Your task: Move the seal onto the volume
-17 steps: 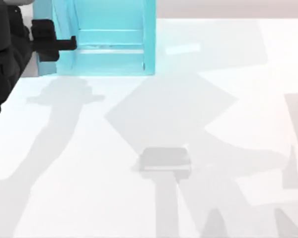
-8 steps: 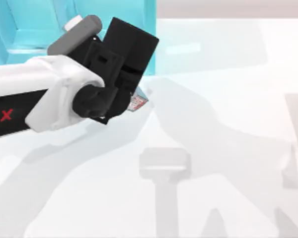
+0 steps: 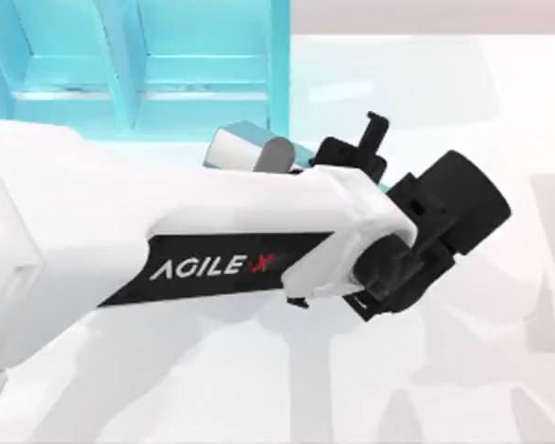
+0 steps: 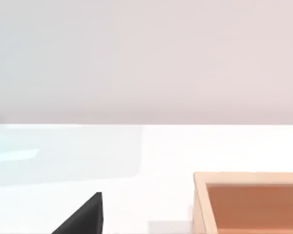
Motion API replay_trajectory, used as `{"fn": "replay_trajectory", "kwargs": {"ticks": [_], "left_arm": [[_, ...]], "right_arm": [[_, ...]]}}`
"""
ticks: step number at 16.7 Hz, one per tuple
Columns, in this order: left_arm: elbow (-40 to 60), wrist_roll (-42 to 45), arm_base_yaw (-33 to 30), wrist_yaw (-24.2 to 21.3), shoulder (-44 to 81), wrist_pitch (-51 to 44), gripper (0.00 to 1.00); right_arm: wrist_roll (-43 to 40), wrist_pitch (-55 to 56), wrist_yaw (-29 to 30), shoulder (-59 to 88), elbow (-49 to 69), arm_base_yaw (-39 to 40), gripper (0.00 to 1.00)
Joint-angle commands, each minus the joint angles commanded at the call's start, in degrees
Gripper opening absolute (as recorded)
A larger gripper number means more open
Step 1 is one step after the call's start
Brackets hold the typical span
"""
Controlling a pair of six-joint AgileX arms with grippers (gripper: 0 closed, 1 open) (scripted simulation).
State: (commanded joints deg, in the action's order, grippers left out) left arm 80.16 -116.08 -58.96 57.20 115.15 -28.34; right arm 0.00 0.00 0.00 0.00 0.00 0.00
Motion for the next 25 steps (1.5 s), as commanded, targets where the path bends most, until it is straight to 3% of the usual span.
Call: {"fn": "replay_trajectory", "kwargs": {"ticks": [5, 10, 25], "left_arm": [[9.3, -27.0, -8.1, 10.3, 9.5, -7.8, 0.0], [15.3, -42.9, -12.6, 16.9, 15.2, -12.2, 0.0], [17.4, -48.1, -14.0, 18.2, 16.6, -16.0, 0.0]], "right_arm": [[0.0, 0.0, 0.0, 0.0, 0.0, 0.0, 1.0], [0.0, 0.0, 0.0, 0.0, 0.0, 0.0, 1.0], [0.0, 0.0, 0.0, 0.0, 0.0, 0.0, 1.0]]}}
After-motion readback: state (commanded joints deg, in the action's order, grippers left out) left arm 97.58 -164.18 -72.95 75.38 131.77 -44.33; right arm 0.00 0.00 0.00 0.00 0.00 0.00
